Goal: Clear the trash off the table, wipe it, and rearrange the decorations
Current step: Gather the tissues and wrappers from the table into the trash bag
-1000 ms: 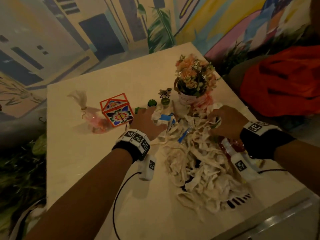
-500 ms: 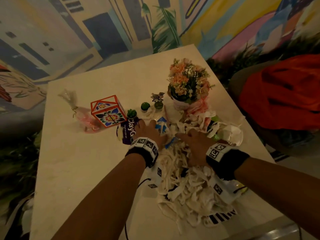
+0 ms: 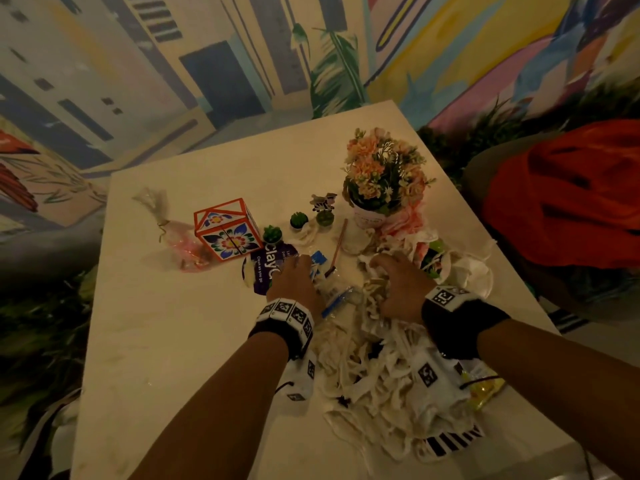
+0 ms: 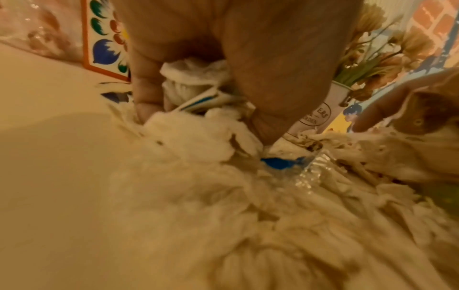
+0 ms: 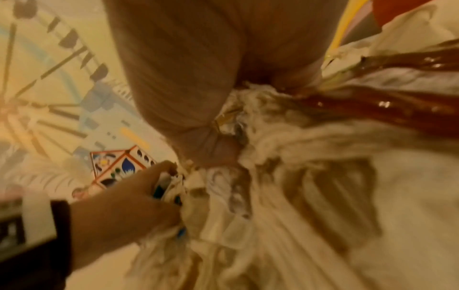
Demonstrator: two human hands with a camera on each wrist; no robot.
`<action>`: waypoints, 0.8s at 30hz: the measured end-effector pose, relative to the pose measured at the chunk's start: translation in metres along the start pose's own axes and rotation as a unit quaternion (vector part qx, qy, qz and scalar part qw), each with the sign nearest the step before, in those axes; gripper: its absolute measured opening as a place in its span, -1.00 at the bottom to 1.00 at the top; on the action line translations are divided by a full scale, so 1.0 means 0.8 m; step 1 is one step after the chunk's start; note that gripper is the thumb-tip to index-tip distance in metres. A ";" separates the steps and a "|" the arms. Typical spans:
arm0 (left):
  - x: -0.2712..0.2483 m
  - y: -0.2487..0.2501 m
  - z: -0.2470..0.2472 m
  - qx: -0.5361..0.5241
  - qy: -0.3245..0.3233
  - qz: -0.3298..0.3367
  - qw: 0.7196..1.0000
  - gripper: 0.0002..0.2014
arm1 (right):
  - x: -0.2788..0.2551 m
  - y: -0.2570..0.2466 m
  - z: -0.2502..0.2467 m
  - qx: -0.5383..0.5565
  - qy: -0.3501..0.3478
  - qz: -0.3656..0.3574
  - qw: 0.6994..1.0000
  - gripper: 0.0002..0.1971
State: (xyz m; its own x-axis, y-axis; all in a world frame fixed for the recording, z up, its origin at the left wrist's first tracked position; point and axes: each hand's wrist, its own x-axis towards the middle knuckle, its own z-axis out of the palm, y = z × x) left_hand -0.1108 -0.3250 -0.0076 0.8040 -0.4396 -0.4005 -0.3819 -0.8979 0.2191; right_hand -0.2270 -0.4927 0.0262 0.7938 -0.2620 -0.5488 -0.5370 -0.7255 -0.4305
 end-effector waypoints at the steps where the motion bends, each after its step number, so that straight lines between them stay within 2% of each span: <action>1: -0.002 -0.004 0.001 -0.007 -0.005 0.001 1.000 -0.28 | -0.001 -0.001 -0.003 0.012 0.016 0.000 1.000 -0.37; 3: -0.004 -0.012 0.004 -0.014 -0.005 0.004 1.000 -0.32 | -0.005 -0.004 -0.011 0.021 0.033 0.000 0.999 -0.50; 5: -0.007 -0.018 0.003 -0.037 0.003 0.004 0.999 -0.37 | -0.008 -0.007 -0.019 0.021 0.030 -0.004 0.999 -0.53; 10: -0.009 -0.033 -0.012 -0.165 0.026 0.007 0.986 -0.67 | -0.025 -0.031 -0.047 0.050 0.054 -0.037 0.997 -0.66; 13: -0.014 -0.046 -0.026 -0.228 0.022 -0.012 0.973 -0.76 | -0.043 -0.046 -0.076 0.077 0.100 -0.068 0.990 -0.79; 15: -0.023 -0.058 -0.035 -0.284 0.032 -0.017 0.958 -0.76 | -0.053 -0.055 -0.096 0.099 0.132 -0.071 0.984 -0.84; 17: -0.037 -0.071 -0.047 -0.356 0.042 -0.013 0.933 -0.74 | -0.060 -0.068 -0.112 0.103 0.148 -0.068 0.981 -0.74; 19: -0.051 -0.086 -0.057 -0.417 0.051 0.004 0.907 -0.73 | -0.065 -0.084 -0.122 0.112 0.146 -0.065 0.981 -0.75; 22: -0.061 -0.107 -0.064 -0.461 0.055 0.025 0.885 -0.67 | -0.066 -0.107 -0.127 0.125 0.143 -0.069 0.979 -0.71; 24: -0.073 -0.117 -0.072 -0.485 0.055 0.033 0.872 -0.60 | -0.064 -0.123 -0.125 0.125 0.145 -0.070 0.979 -0.78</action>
State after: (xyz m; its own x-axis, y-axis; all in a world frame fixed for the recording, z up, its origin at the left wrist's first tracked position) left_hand -0.0957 -0.2142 0.0465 0.8545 -0.4360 -0.2822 0.0935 -0.4052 0.9094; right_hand -0.1863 -0.4711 0.1682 0.8929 -0.3675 -0.2600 -0.4410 -0.5978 -0.6694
